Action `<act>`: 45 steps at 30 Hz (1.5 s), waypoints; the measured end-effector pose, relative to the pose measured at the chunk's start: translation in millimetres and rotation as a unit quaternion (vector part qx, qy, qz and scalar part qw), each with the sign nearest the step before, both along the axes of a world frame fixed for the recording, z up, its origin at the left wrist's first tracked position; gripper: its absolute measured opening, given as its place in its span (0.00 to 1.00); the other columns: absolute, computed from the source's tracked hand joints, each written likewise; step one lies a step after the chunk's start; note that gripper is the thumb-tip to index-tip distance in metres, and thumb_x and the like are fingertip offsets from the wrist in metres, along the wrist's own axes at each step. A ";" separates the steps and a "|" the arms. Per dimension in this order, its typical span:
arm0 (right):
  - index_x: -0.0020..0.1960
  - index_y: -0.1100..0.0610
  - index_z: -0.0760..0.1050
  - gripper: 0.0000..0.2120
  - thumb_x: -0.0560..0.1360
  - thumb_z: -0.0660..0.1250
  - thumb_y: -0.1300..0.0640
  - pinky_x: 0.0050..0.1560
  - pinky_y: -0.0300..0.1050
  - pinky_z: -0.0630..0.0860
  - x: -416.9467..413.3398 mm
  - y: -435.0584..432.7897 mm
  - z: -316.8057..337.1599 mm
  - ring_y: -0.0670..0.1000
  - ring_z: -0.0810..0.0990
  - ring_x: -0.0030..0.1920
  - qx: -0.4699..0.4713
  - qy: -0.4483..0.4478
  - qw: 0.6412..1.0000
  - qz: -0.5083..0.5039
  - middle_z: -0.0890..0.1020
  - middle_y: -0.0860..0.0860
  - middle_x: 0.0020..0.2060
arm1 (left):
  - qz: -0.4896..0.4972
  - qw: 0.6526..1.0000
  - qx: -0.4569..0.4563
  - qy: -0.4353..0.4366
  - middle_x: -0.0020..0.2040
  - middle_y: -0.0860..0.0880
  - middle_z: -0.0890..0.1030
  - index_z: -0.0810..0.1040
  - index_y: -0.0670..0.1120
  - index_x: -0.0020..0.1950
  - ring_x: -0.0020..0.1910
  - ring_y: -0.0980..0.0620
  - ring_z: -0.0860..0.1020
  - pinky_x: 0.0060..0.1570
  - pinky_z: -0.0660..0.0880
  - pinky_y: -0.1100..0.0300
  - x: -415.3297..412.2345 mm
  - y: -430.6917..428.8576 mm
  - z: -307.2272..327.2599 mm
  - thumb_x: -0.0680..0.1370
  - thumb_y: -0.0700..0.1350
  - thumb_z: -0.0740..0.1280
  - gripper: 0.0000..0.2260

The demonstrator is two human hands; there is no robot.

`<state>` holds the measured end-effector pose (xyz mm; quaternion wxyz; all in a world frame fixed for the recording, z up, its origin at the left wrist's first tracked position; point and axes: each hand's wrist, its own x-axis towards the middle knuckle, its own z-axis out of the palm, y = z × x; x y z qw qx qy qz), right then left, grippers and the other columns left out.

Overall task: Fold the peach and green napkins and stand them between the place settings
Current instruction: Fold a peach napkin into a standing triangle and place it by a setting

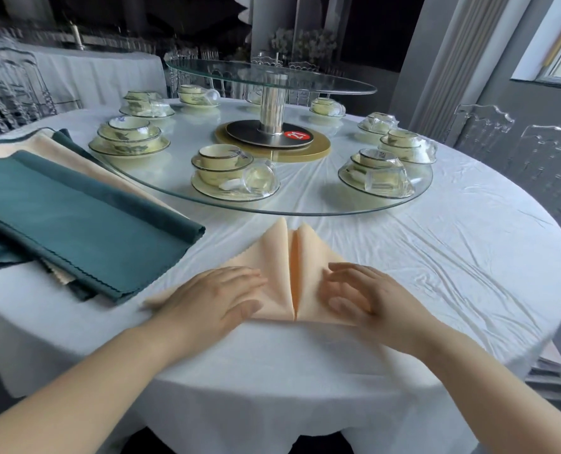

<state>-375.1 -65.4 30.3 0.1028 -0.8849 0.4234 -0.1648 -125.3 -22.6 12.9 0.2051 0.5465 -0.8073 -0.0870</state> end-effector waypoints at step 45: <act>0.67 0.49 0.67 0.34 0.66 0.45 0.37 0.66 0.35 0.54 24.7 -11.6 2.4 0.44 0.65 0.69 0.022 -0.038 0.999 -0.014 0.63 0.43 0.70 | 0.055 0.831 0.097 0.546 0.29 0.54 0.80 0.81 0.49 0.28 0.31 0.60 0.78 0.37 0.77 0.65 -1.6 -18.5 72.0 0.55 0.46 0.72 0.04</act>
